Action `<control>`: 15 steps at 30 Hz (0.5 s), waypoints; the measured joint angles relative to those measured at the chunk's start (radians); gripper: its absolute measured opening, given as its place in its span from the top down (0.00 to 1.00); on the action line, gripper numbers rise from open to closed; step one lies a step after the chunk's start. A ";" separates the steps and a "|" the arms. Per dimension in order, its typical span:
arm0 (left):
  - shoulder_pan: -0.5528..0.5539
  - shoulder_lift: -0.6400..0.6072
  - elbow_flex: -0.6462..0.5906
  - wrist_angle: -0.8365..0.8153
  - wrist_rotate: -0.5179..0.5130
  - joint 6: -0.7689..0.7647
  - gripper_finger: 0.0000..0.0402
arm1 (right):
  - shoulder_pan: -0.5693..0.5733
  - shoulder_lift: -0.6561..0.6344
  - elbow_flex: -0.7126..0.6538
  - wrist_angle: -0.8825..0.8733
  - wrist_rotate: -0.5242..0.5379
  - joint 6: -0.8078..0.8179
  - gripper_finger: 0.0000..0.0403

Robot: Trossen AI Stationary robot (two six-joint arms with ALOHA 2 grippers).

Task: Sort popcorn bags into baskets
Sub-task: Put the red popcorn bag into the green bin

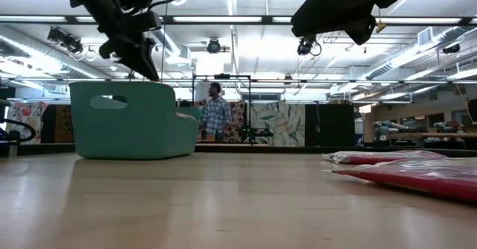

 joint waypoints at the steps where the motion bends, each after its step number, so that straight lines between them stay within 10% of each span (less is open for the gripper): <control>1: -0.005 -0.005 0.000 0.000 -0.038 -0.007 0.75 | 0.000 0.000 0.000 0.000 0.000 0.000 0.81; 5: -0.040 -0.018 0.054 -0.005 -0.111 -0.086 0.65 | 0.000 0.000 0.000 0.000 0.000 0.000 0.81; 15: -0.165 -0.030 0.170 0.030 0.413 -0.454 0.62 | 0.000 0.000 0.000 -0.019 0.000 0.001 0.81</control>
